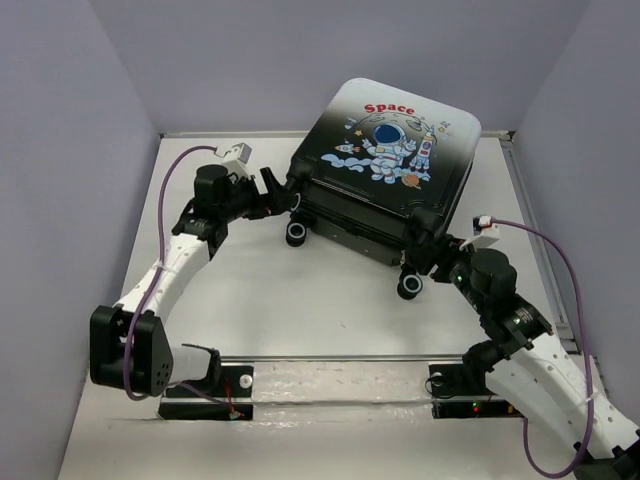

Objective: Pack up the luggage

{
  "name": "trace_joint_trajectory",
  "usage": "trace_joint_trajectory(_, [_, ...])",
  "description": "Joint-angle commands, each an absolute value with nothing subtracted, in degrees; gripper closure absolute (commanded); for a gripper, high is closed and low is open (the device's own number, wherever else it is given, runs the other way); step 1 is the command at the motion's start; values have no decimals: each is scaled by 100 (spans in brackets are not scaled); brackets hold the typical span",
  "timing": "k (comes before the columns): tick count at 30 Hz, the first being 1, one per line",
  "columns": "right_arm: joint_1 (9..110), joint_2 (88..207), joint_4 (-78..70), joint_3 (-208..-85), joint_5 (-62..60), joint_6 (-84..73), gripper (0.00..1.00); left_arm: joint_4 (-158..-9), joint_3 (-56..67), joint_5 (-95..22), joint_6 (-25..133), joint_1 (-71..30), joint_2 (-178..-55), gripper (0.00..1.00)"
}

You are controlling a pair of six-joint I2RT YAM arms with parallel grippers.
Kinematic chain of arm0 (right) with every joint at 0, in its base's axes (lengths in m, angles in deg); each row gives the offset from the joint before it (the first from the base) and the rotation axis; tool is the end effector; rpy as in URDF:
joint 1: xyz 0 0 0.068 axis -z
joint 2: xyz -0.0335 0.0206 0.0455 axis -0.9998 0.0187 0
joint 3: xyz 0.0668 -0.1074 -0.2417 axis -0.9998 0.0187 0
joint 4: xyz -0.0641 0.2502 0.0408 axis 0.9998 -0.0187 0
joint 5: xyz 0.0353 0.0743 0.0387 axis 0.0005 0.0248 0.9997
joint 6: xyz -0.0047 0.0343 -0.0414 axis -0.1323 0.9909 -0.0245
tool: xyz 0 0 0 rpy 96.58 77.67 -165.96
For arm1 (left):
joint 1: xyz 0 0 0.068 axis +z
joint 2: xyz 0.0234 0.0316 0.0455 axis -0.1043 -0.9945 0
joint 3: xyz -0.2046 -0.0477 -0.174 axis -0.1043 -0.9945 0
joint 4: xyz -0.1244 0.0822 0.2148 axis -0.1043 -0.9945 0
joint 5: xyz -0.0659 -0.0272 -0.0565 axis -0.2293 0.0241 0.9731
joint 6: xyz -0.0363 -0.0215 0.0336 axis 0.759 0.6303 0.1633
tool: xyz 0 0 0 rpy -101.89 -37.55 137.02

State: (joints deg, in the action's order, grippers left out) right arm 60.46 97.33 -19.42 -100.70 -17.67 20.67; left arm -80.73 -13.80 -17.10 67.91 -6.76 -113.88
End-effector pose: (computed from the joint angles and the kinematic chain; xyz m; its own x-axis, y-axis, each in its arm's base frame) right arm 0.1293 0.0637 0.2722 -0.4056 0.3872 -0.8280 -0.1433 0.8677 0.4759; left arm 0.2831 -0.0812 0.3114 -0.5026 -0.2776 -0.8187 0.4630 0.7134 -0.5261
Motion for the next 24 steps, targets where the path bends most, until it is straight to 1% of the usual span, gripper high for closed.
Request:
trace_joint_trajectory(1, [6089, 9775, -2299, -9913, -1641, 1846, 93, -8142, -1021, -1538, 6687, -693, -11699, 1])
trace_joint_trajectory(9, [6089, 9854, -2202, -9887, -1570, 1881, 93, -8028, -767, -1477, 6722, -728, -11998, 5])
trace_joint_trajectory(11, [6089, 9898, -2185, -9869, -1518, 1908, 93, -8019, -635, -1520, 6739, -807, -12077, 8])
trace_joint_trajectory(12, [6089, 9907, -2167, -9860, -1500, 1916, 93, -8019, -599, -1555, 6739, -860, -12112, 13])
trace_joint_trajectory(14, [6089, 9889, -2167, -9825, -1483, 1925, 93, -8028, -494, -1582, 6731, -921, -12226, 16])
trace_joint_trajectory(15, [6089, 9889, -2167, -9825, -1430, 1951, 93, -8036, -459, -1608, 6722, -974, -12262, 20])
trace_joint_trajectory(19, [6089, 9889, -2167, -9825, -1368, 1960, 93, -8124, -423, -1731, 6652, -1036, -12429, 23])
trace_joint_trajectory(23, [6089, 9933, -2167, -9878, -1324, 1943, 89, -8309, -432, -1925, 6537, -1045, -12438, 22])
trace_joint_trajectory(24, [6089, 9942, -2167, -9887, -1307, 1952, 88, -8335, -450, -1968, 6537, -1045, -12429, 24])
